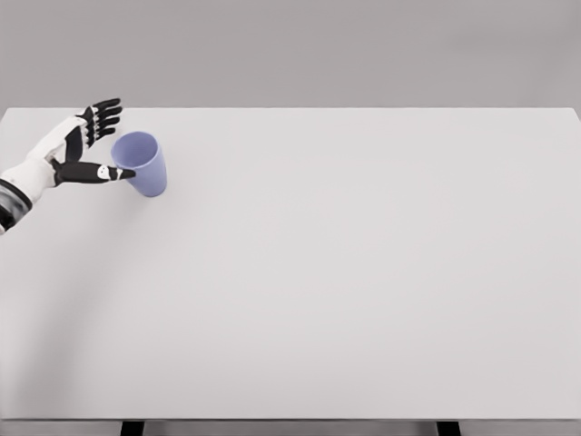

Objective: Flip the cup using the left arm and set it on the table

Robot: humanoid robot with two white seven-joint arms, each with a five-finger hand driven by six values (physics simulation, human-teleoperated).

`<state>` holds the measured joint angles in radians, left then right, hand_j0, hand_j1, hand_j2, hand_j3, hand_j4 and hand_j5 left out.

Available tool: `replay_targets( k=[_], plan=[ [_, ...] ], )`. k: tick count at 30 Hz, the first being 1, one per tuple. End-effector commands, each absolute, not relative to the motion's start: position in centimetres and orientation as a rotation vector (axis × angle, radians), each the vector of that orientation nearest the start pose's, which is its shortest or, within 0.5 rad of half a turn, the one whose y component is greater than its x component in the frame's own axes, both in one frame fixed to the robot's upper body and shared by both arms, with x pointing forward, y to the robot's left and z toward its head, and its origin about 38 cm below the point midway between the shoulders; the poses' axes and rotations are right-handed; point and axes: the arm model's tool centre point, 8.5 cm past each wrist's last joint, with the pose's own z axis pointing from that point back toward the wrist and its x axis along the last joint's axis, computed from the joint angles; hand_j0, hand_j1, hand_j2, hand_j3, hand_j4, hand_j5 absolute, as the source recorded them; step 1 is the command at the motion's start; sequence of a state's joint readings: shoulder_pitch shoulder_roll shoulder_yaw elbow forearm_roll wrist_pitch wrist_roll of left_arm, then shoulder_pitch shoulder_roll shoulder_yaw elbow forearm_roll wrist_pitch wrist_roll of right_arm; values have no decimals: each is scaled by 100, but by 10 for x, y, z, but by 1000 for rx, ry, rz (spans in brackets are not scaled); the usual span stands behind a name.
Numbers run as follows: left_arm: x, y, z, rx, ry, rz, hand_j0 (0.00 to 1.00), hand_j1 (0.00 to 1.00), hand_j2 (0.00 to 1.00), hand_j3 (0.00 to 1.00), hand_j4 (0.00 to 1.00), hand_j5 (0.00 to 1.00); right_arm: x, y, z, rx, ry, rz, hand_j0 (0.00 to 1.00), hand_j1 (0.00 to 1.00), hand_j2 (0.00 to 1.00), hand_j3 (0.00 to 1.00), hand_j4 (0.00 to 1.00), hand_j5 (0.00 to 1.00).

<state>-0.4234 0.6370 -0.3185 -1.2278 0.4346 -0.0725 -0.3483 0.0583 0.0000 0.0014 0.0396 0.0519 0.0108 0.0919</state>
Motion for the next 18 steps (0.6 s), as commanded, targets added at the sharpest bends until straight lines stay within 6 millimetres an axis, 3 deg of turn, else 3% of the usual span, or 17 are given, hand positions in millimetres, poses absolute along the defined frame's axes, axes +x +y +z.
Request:
replay_targets(
  k=[1, 12, 18],
  plan=[
    [458, 383, 155, -28, -1510, -590, 100, 100, 100, 100, 100, 100, -53, -264, -259, 7, 113, 44, 100, 100, 100, 100, 100, 100],
    [456, 389, 165, -4, -1518, -614, 100, 100, 100, 100, 100, 100, -53, -264, -259, 7, 113, 44, 100, 100, 100, 100, 100, 100],
    [449, 422, 189, 96, -1499, -669, 100, 100, 100, 100, 100, 100, -52, -264, -259, 7, 112, 44, 100, 100, 100, 100, 100, 100]
  ],
)
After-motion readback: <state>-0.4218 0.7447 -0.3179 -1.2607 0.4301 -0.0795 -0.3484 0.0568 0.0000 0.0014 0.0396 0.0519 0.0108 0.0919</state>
